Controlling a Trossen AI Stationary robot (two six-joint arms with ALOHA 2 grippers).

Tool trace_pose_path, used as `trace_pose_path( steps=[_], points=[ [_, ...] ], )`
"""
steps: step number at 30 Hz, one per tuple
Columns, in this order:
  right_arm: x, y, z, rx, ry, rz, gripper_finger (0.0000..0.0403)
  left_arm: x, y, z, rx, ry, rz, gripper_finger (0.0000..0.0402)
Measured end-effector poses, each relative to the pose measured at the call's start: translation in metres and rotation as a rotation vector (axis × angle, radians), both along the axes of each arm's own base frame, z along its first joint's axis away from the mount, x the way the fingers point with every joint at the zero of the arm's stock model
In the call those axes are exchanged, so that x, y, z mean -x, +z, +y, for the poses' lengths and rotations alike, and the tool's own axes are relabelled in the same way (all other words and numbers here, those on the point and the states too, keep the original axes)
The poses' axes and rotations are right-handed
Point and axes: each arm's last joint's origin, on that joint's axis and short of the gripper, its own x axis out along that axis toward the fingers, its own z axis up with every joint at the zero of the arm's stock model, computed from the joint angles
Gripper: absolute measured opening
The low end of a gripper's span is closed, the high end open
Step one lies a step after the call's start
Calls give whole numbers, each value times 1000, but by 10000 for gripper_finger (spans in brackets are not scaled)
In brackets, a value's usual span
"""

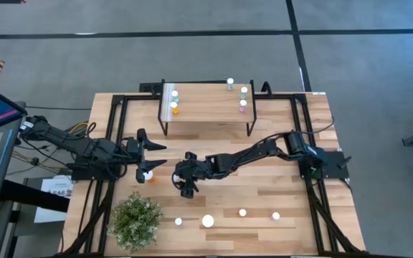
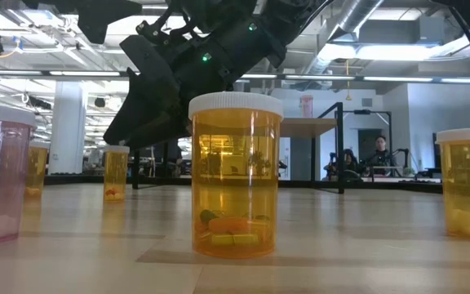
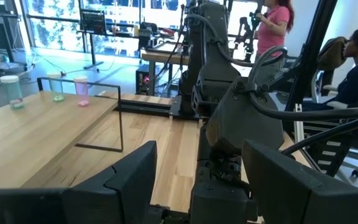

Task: Pick and place medicine bottles onto shelf by color
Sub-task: Put the left small orange bottle on the shelf

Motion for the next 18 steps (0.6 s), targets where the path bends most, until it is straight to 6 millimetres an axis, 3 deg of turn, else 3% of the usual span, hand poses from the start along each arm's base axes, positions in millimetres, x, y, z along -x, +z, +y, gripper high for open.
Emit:
trace_pose_path(
  steps=[18],
  points=[
    [1,1,6,-2,11,-2,250,0,0,-2,21,-27,2,224]
  ],
)
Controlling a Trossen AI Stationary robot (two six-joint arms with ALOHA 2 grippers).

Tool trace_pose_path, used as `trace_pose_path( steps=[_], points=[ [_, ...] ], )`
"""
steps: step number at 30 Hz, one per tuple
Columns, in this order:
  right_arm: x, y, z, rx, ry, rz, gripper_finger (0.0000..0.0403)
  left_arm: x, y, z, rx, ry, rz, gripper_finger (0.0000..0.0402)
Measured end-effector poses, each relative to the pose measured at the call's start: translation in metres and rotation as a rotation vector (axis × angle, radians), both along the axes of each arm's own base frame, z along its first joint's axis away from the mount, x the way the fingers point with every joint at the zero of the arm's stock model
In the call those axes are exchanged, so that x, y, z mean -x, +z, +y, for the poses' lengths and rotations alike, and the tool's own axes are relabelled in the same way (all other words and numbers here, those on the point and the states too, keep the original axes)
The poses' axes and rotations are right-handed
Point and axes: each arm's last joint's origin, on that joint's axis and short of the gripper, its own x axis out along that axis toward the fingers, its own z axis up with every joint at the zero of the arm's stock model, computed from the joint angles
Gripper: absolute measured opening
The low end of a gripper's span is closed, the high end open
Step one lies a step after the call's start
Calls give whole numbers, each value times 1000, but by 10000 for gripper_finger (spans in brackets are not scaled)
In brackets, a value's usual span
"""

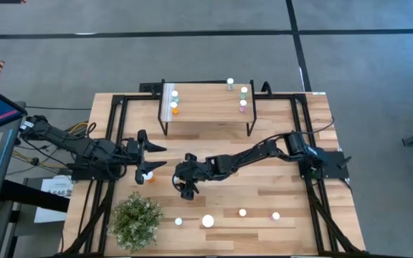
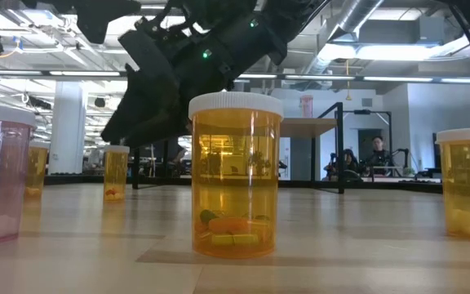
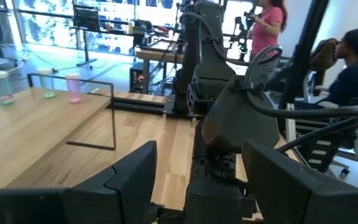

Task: Pick and place medicine bottles onto shelf by color
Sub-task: Put the left small orange bottle on the shelf

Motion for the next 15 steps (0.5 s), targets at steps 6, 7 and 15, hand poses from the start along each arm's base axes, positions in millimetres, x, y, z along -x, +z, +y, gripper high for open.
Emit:
trace_pose_path(
  steps=[6,7,15],
  points=[
    [0,-1,0,5,3,3,250,0,1,-1,-22,-5,-11,224],
    [-1,-2,-3,7,-2,5,250,0,2,-1,-31,-5,-17,224],
    [-2,-2,-14,11,-25,9,250,0,3,-1,-47,-5,-28,224]
  ],
)
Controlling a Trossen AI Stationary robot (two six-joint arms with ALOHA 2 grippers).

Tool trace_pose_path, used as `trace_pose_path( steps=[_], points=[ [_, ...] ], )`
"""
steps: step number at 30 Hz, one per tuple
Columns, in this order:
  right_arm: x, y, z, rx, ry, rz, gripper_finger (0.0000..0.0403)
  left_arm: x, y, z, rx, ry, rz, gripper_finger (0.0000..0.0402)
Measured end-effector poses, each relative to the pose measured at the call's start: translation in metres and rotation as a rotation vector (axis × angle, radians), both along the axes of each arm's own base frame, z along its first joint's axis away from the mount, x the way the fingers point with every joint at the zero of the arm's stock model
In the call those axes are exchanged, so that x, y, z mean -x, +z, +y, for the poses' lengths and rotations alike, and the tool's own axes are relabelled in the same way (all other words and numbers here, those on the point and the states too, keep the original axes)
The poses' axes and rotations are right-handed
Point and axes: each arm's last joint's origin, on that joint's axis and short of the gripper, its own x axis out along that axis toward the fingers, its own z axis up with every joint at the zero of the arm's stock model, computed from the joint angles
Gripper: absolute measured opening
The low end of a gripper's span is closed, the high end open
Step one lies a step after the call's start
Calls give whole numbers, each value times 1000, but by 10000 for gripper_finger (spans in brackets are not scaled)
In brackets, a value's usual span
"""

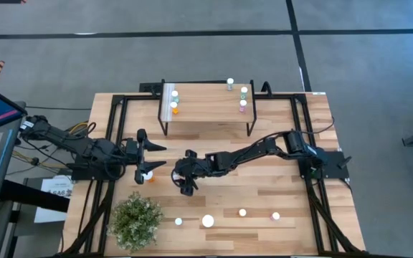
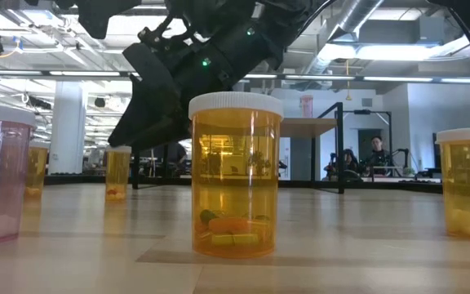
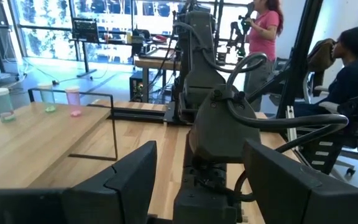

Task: Pick and place medicine bottles onto shelf by color
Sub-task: Put the left small orange bottle on the shelf

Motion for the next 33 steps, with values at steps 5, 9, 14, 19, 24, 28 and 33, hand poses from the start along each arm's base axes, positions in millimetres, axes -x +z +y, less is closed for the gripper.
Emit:
trace_pose_path(
  steps=[5,9,14,19,24,28,33],
  points=[
    [0,0,3,0,6,-2,250,0,0,0,3,0,1,224],
    [1,0,5,0,11,-2,249,0,0,0,2,1,3,224],
    [1,0,4,-13,29,5,247,0,0,0,2,1,3,224],
    [1,0,4,-16,29,5,232,0,0,0,2,1,3,224],
    [1,0,4,-17,29,5,213,0,0,0,2,1,3,224],
    [2,-2,4,-15,28,21,197,0,0,0,2,1,3,224],
    [2,-3,1,-14,24,36,168,0,0,0,2,1,3,224]
  ],
)
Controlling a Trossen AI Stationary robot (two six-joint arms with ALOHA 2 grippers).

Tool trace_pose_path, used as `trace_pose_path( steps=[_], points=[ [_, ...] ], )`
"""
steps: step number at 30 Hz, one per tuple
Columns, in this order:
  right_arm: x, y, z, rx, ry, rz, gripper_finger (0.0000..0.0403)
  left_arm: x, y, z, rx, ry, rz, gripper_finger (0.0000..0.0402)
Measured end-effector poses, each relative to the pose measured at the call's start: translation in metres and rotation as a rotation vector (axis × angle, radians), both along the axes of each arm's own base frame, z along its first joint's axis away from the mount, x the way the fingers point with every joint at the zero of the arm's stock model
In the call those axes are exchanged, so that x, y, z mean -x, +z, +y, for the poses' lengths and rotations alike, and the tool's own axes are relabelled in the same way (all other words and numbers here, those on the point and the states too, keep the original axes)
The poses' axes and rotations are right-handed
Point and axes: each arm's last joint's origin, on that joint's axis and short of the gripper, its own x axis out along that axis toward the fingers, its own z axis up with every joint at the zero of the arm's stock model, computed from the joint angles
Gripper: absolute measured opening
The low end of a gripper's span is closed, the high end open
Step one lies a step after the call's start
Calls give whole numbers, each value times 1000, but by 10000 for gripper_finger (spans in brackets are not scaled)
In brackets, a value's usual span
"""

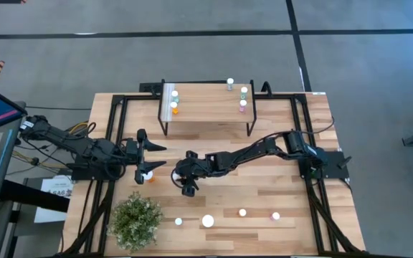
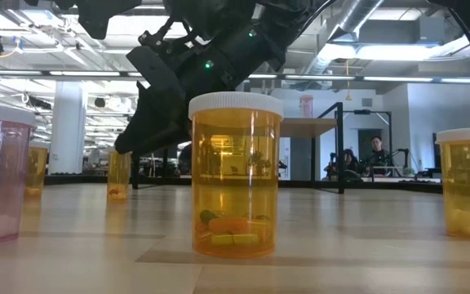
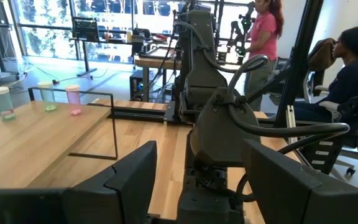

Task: Pick and place medicine bottles onto shelf by color
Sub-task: Put the left small orange bottle on the shelf

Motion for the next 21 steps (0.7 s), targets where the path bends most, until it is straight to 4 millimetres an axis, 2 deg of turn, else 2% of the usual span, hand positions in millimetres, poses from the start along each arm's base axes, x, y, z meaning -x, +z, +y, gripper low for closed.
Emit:
trace_pose_path(
  steps=[8,21],
  points=[
    [0,0,0,0,0,-2,122,0,0,0,0,0,0,224],
    [0,0,0,1,1,-3,117,0,0,0,-5,0,1,224]
  ],
)
